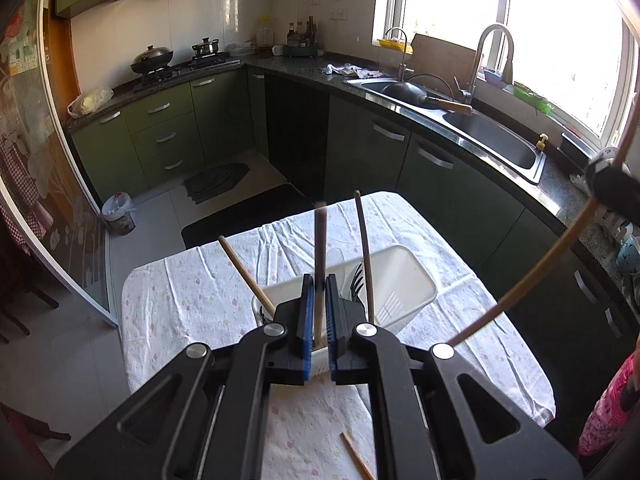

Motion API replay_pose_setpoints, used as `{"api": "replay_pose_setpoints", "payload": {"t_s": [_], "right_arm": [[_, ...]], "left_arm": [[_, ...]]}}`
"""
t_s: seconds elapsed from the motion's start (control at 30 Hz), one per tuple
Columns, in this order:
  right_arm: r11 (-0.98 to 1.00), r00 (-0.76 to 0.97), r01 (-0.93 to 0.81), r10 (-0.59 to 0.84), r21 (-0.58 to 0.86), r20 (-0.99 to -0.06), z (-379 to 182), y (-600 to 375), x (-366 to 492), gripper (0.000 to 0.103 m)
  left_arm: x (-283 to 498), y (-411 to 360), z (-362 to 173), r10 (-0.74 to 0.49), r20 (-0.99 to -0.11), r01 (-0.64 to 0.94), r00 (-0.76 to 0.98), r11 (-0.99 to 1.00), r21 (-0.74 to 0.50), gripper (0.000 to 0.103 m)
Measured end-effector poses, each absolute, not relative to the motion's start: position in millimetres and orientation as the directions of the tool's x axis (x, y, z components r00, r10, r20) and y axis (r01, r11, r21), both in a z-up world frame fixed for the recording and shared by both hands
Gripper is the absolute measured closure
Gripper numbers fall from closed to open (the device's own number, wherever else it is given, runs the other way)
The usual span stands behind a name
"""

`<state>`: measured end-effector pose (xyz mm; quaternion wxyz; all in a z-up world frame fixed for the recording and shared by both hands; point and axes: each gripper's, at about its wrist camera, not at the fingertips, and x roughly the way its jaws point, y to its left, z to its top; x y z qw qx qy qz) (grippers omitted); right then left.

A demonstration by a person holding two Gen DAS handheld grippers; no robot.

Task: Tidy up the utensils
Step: 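Lift both chopsticks upright and drop them into the white holder, then grasp a wooden chopstick with the left tool while the right tool grasps another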

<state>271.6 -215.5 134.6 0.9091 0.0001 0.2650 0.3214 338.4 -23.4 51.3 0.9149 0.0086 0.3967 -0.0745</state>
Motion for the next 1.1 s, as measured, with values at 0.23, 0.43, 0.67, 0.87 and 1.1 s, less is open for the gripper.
{"api": "replay_pose_setpoints", "payload": {"t_s": [0.23, 0.43, 0.67, 0.87, 1.1], "right_arm": [[0.814, 0.677, -0.545, 0.569, 0.200, -0.468, 143, -187, 327, 0.095], [0.834, 0.646, -0.524, 0.522, 0.173, -0.558, 102, -166, 351, 0.095], [0.843, 0.619, -0.522, 0.480, 0.131, -0.622, 54, -155, 352, 0.095], [0.837, 0.594, -0.533, 0.472, 0.120, -0.652, 30, -154, 343, 0.073], [0.830, 0.620, -0.534, 0.513, 0.159, -0.594, 39, -196, 293, 0.068]], "left_arm": [[339, -16, 21, -0.166, -0.759, 0.155, 0.629, 0.984, -0.086, 0.090], [323, -7, 25, -0.178, -0.751, 0.160, 0.636, 0.982, -0.097, 0.084], [298, -12, 29, -0.202, -0.752, 0.182, 0.627, 0.977, -0.110, 0.081], [271, -24, 18, -0.228, -0.779, 0.210, 0.584, 0.970, -0.126, 0.069], [243, -32, -30, -0.211, -0.856, 0.177, 0.472, 0.974, -0.143, 0.056]]}}
